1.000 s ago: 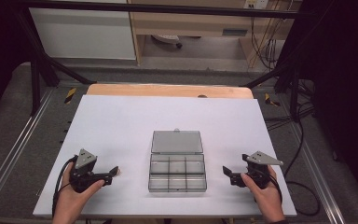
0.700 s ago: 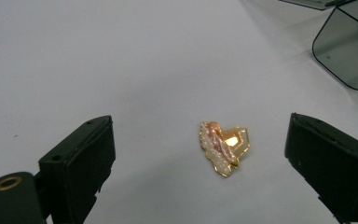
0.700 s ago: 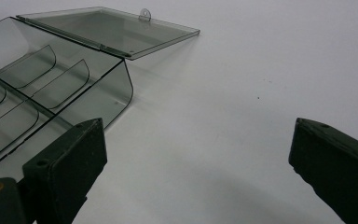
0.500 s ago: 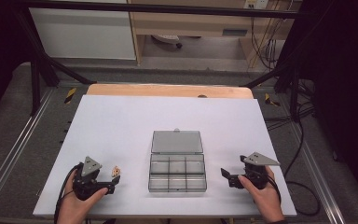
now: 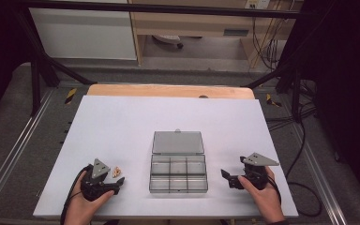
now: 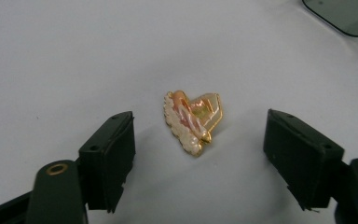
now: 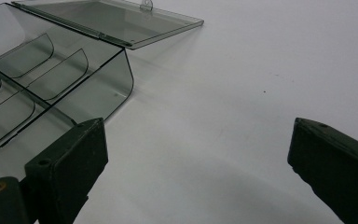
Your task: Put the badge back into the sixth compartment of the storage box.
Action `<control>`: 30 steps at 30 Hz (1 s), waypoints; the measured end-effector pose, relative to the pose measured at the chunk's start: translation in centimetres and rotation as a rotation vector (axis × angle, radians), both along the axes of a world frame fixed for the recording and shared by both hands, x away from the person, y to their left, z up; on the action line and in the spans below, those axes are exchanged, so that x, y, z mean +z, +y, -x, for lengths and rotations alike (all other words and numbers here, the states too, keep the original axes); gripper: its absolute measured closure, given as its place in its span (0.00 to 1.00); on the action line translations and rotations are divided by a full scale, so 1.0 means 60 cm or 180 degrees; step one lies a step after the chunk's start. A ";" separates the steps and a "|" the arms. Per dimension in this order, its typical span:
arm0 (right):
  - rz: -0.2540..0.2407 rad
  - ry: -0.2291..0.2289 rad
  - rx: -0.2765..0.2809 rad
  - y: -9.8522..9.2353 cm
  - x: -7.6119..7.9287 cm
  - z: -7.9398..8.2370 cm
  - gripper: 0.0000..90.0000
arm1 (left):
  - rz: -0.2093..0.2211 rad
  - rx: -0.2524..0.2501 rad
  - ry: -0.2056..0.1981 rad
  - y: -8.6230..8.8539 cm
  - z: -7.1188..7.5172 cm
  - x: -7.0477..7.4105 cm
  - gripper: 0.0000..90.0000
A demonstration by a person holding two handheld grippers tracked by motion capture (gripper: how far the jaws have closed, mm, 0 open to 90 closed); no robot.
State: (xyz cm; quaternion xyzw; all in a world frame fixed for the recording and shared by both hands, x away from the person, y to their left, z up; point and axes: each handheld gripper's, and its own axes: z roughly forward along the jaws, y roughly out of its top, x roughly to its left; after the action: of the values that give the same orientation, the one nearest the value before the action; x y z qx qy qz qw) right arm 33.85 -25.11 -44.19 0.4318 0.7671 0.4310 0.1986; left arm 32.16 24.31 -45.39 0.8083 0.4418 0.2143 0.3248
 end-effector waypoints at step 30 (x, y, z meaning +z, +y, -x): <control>0.0000 0.0022 0.0003 0.001 0.000 -0.001 0.06 | 0.0213 -0.0103 -0.0142 0.015 0.000 0.012 0.88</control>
State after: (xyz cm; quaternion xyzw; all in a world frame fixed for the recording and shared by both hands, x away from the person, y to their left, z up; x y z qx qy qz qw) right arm 33.91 -25.07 -44.20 0.4329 0.7680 0.4295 0.1957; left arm 32.19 25.20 -44.67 0.7991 0.4282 0.2121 0.3649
